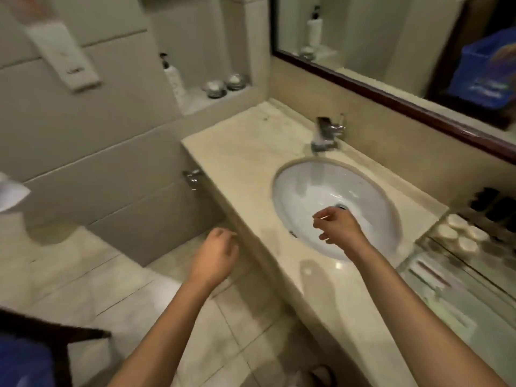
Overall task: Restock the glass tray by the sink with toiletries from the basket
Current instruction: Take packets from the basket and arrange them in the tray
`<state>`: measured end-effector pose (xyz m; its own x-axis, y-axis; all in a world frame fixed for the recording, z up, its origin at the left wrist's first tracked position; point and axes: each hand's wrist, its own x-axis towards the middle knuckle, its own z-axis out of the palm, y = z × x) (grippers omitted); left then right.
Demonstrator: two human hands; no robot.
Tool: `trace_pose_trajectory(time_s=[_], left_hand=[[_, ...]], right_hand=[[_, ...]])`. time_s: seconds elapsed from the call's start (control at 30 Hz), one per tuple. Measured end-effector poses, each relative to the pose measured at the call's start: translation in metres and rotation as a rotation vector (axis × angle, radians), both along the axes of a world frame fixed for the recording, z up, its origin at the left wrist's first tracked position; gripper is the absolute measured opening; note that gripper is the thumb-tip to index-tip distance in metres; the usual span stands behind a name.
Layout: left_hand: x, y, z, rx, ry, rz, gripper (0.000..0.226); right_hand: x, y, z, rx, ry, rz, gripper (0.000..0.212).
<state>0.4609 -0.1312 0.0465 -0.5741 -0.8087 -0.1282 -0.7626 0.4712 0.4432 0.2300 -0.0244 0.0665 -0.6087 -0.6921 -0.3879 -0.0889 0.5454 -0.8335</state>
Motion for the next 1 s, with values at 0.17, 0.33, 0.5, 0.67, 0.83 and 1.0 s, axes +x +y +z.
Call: trace_pose_trajectory(time_s=[0.17,0.33,0.5,0.67,0.83,1.0], left_hand=[[0.179,-0.008,0.012,-0.006,-0.058,0.303,0.031],[0.361,0.020,0.025,-0.008,-0.091,0.659,0.031],[0.480,0.081,0.032,0.004,-0.056,0.954,0.030],[0.544,0.150,0.018,0.056,0.002,1.263,0.032],[0.559,0.198,-0.004,0.185,-0.011,1.435,0.032],[0.577,0.192,-0.016,0.309,-0.057,1.530,0.035]], right_hand=[[0.144,-0.079,0.022,-0.063,0.044,0.356,0.012],[0.313,-0.130,0.026,-0.105,0.077,0.720,0.019],[0.475,-0.135,0.028,-0.082,0.009,1.072,0.006],[0.577,-0.124,0.026,-0.078,0.004,1.401,0.020],[0.631,-0.133,0.011,-0.056,0.019,1.564,0.020],[0.667,-0.164,-0.008,0.005,0.010,1.650,0.018]])
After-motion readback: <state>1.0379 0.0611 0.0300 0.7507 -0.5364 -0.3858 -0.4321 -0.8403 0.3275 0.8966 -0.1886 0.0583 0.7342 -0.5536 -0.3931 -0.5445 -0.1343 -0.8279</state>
